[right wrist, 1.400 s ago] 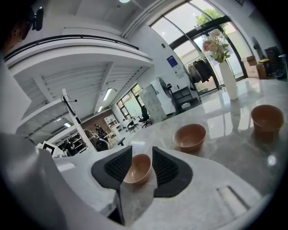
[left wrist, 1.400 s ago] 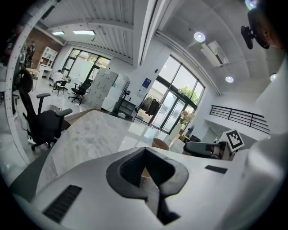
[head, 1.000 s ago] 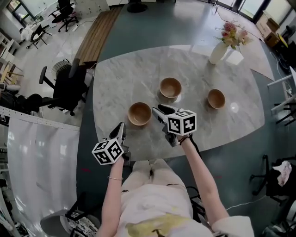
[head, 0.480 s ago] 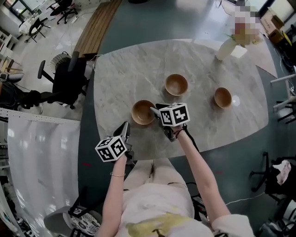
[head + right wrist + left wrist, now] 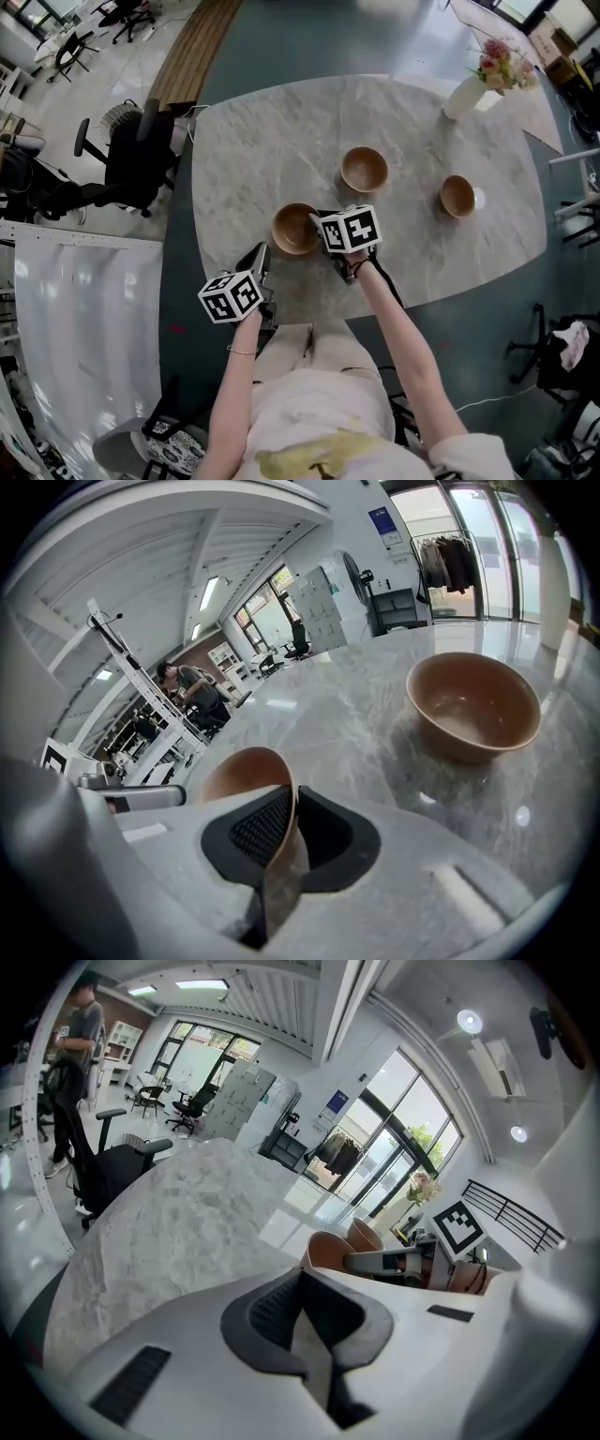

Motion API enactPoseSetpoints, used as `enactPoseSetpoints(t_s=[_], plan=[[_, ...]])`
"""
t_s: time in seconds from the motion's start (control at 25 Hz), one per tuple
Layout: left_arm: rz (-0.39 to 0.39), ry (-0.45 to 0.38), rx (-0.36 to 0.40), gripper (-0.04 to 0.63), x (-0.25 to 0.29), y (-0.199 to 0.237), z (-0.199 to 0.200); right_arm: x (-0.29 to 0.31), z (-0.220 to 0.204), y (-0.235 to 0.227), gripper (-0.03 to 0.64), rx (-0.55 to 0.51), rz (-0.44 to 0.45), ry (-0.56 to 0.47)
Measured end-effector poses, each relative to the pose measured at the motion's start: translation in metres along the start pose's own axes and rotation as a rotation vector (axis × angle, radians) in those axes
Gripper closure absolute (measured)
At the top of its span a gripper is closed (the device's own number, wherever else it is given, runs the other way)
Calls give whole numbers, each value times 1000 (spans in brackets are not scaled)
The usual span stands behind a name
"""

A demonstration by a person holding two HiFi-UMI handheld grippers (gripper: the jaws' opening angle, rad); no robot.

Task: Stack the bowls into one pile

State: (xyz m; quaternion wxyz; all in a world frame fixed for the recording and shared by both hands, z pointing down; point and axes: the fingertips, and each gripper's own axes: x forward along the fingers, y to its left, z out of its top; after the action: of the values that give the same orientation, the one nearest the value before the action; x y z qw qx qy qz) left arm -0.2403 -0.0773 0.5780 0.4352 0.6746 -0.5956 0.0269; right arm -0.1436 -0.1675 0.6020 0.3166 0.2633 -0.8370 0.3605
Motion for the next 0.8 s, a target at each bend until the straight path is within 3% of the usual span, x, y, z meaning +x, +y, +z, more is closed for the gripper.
enactPoseSetpoints(t_s=[0.36,0.8], plan=[[-23,9,13,595,-3,2,3,-8,8,4,586,17,-28,-32],[-90,7,62,595,7,-9,15,-33,34,-1,586,84,-41,-187]])
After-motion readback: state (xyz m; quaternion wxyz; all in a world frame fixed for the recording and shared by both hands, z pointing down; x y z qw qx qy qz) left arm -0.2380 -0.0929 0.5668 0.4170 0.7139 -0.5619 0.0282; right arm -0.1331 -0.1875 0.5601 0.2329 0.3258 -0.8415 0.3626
